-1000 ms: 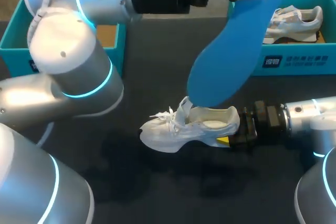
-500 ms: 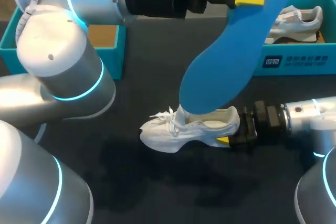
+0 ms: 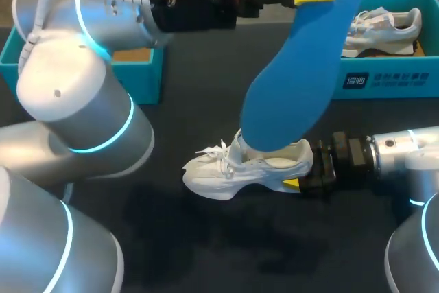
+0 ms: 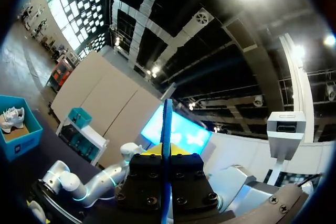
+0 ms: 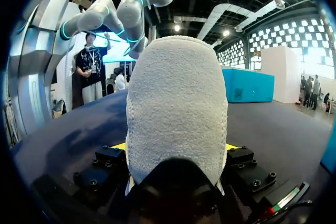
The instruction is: Take the shoe out of the shoebox, open the shoe tongue, remove and reinsert the insole, then place the shoe into the shoebox
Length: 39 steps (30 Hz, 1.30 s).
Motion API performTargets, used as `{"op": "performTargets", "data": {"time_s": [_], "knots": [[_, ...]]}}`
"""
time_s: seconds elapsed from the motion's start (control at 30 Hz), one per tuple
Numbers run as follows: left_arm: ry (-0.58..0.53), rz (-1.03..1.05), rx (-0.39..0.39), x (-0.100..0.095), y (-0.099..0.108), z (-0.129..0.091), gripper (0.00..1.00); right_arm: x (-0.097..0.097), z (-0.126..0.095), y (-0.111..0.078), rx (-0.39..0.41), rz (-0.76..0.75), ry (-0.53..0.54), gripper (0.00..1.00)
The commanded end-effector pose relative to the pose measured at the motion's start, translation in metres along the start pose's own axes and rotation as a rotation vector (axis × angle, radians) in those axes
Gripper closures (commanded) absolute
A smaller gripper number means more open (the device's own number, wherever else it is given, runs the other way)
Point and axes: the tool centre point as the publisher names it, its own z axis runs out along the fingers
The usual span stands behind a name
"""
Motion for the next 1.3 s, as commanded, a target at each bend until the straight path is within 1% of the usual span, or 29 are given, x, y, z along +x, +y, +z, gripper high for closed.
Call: {"op": "performTargets", "data": {"time_s": [0.03, 0.23, 0.33, 0.43, 0.6, 1.07, 1.3], "knots": [[0.029, 0.022, 0.099, 0.000, 0.007, 0.000, 1.00, 0.001, 0.002, -0.002, 0.001, -0.001, -0.002, 1.00], [0.008, 0.023, 0.087, 0.002, 0.005, 0.000, 1.00, 0.001, 0.002, -0.002, 0.001, -0.001, -0.002, 1.00], [-0.028, 0.027, 0.069, 0.004, 0.003, 0.000, 1.00, 0.001, 0.002, -0.002, 0.001, -0.001, -0.002, 1.00], [-0.067, 0.041, 0.040, 0.004, 0.002, -0.002, 1.00, 0.001, 0.002, -0.002, 0.001, -0.001, -0.002, 1.00], [-0.117, 0.040, -0.014, 0.003, 0.006, -0.006, 1.00, 0.001, 0.002, -0.002, 0.001, -0.001, -0.002, 1.00], [-0.146, 0.025, -0.064, 0.004, 0.015, -0.013, 1.00, 0.001, 0.002, -0.002, 0.001, -0.001, -0.002, 1.00], [-0.146, 0.036, -0.083, 0.010, 0.017, -0.014, 1.00, 0.001, 0.002, -0.002, 0.001, -0.001, -0.002, 1.00]]}}
